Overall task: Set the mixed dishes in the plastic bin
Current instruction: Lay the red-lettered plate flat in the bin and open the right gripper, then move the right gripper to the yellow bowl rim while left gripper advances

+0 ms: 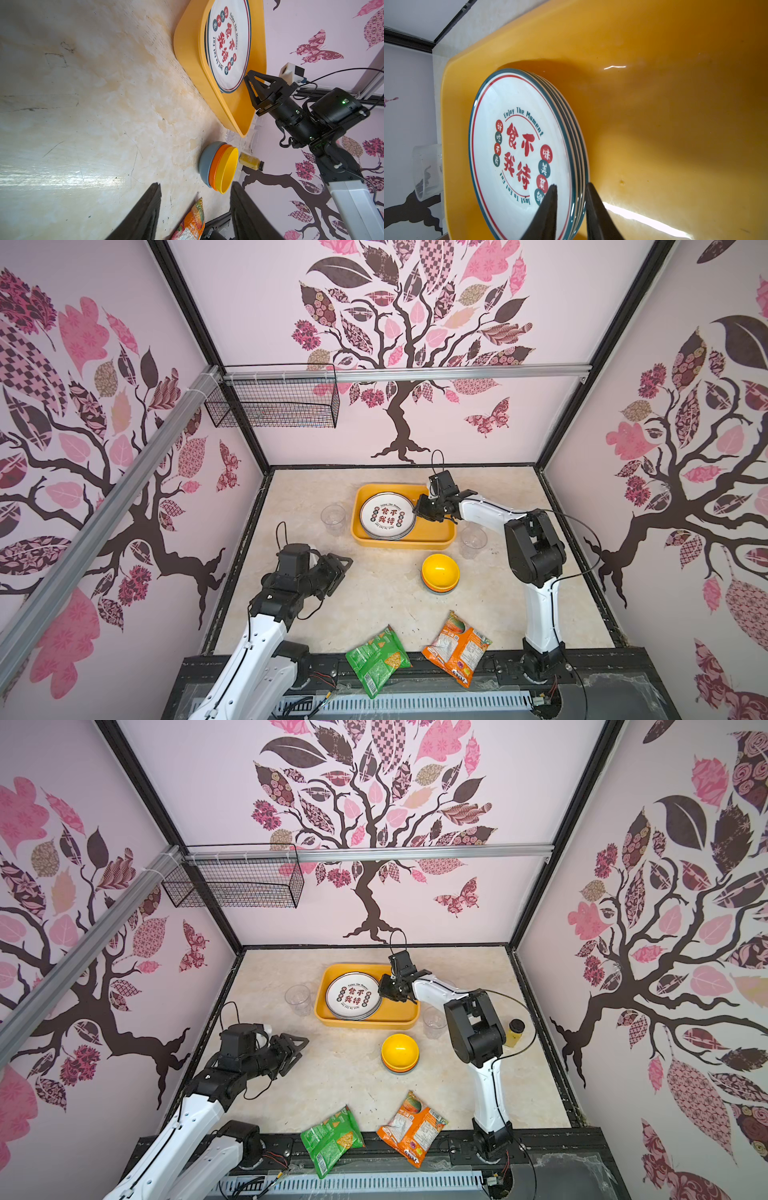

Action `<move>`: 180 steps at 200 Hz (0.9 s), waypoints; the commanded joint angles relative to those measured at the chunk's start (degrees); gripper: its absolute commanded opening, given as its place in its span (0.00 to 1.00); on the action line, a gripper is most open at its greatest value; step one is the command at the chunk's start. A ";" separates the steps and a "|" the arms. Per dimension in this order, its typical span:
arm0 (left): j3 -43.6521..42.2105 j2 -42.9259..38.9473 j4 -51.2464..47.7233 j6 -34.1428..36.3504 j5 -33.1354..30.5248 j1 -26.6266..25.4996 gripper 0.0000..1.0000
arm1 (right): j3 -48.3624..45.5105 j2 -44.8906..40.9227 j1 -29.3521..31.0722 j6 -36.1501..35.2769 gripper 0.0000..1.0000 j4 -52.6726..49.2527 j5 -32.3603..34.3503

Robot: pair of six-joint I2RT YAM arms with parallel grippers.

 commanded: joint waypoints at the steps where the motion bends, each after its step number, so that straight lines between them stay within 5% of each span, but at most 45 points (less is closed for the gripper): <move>1: -1.00 -0.53 0.27 0.39 -0.41 0.25 0.56 | 1.98 0.99 0.35 -1.04 0.28 -2.04 1.56; 180: 7.57 8.92 -3.14 12.04 3.63 0.13 0.62 | -11.86 -22.40 1.97 -8.87 0.42 -7.45 4.23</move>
